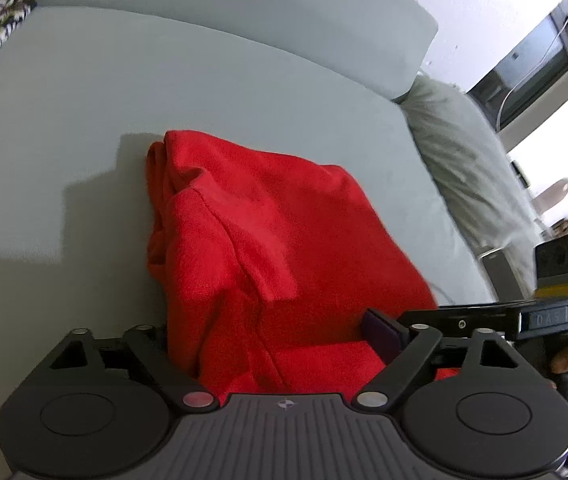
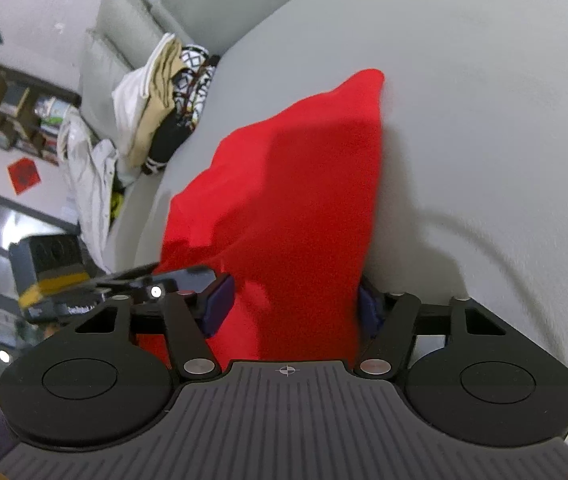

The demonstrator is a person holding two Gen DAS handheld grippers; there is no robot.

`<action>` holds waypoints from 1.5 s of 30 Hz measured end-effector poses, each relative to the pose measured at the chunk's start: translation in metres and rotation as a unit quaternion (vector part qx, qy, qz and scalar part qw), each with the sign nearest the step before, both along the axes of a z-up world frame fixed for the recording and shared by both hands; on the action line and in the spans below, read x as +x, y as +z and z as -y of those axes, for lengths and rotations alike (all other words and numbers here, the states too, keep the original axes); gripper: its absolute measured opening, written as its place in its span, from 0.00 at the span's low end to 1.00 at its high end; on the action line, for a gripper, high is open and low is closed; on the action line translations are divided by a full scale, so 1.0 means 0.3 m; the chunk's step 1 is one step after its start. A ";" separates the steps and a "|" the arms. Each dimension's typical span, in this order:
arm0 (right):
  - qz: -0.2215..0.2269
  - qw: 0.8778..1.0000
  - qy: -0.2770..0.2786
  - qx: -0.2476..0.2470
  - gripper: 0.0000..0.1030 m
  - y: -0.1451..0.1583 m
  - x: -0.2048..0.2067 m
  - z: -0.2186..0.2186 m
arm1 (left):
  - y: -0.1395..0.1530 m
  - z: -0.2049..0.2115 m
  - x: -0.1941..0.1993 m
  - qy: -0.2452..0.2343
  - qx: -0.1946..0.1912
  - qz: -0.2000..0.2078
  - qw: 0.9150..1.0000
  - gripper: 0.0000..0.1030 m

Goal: Fold clothes

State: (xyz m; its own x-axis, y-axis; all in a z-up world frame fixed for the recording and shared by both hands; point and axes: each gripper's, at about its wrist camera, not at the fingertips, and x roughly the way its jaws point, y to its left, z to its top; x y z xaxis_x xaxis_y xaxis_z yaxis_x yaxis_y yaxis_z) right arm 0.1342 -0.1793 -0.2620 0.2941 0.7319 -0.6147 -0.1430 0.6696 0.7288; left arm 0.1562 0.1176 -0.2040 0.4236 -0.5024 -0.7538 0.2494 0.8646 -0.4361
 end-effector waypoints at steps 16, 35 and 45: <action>0.075 0.990 -0.002 -0.121 0.34 0.054 -0.081 -0.071 | 0.088 0.232 -0.098 0.024 0.202 0.073 0.976 0.30; 0.081 0.975 -0.122 -0.170 0.21 0.404 -0.495 0.315 | 0.331 0.620 -0.402 -0.094 0.133 0.139 0.977 0.21; 0.156 0.923 -0.263 -0.232 0.21 0.561 -0.592 0.670 | 0.384 1.070 -0.272 -0.154 0.070 0.213 0.962 0.21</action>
State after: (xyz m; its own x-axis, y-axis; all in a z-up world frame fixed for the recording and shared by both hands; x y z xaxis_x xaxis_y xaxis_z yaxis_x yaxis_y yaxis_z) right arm -0.0435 -0.3802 -0.0937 0.7492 0.1158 -0.6521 0.1371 0.9362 0.3237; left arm 0.0746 -0.2033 -0.0890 0.5563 -0.5602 -0.6138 0.6341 0.7635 -0.1222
